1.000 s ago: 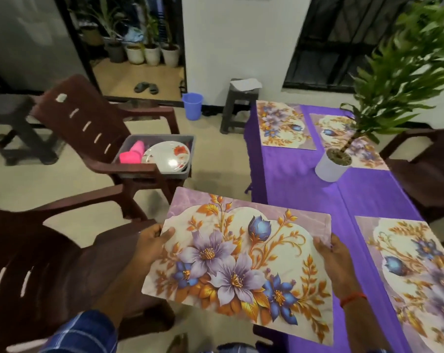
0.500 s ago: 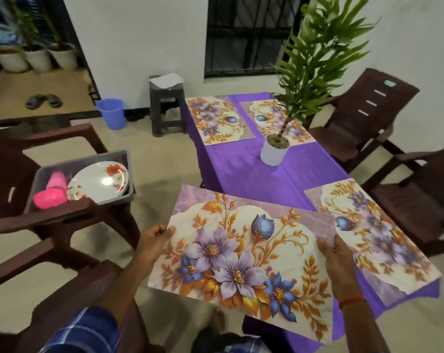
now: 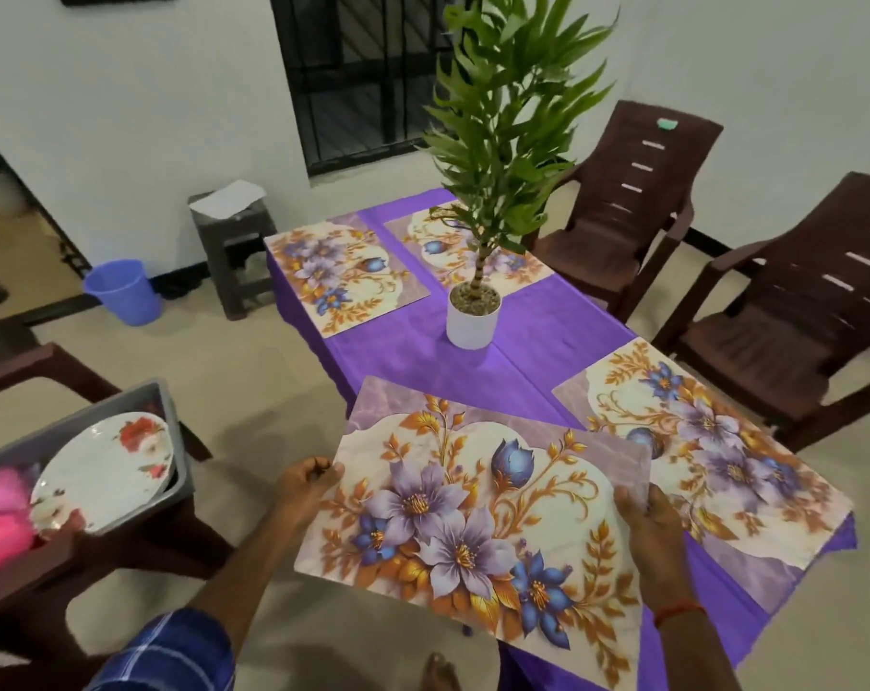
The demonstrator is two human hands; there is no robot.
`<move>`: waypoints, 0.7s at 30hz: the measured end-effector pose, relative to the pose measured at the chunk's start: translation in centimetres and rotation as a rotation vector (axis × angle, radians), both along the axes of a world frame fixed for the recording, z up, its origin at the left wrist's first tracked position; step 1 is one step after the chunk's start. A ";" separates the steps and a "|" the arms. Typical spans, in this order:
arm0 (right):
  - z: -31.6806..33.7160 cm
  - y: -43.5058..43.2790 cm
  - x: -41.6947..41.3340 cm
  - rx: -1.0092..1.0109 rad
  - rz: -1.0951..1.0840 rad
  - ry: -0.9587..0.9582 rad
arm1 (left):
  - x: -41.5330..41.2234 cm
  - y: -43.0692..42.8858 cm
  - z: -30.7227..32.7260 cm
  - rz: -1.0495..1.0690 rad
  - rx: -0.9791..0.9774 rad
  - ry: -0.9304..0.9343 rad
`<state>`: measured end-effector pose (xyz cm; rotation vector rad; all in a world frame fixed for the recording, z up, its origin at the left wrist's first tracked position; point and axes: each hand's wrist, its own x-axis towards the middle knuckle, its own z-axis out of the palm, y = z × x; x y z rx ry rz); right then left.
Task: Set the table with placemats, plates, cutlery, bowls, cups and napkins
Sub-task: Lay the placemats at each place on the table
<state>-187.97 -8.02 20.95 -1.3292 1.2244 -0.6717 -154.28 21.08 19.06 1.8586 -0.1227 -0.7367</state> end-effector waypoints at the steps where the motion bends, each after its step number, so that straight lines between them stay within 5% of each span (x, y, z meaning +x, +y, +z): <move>1: -0.5 -0.1 0.0 0.020 -0.018 -0.002 | 0.3 -0.5 0.1 -0.007 0.005 -0.007; 21: -4.4 1.6 0.8 0.085 -0.413 0.265 | 8.5 -13.1 -1.2 -0.568 0.138 -0.149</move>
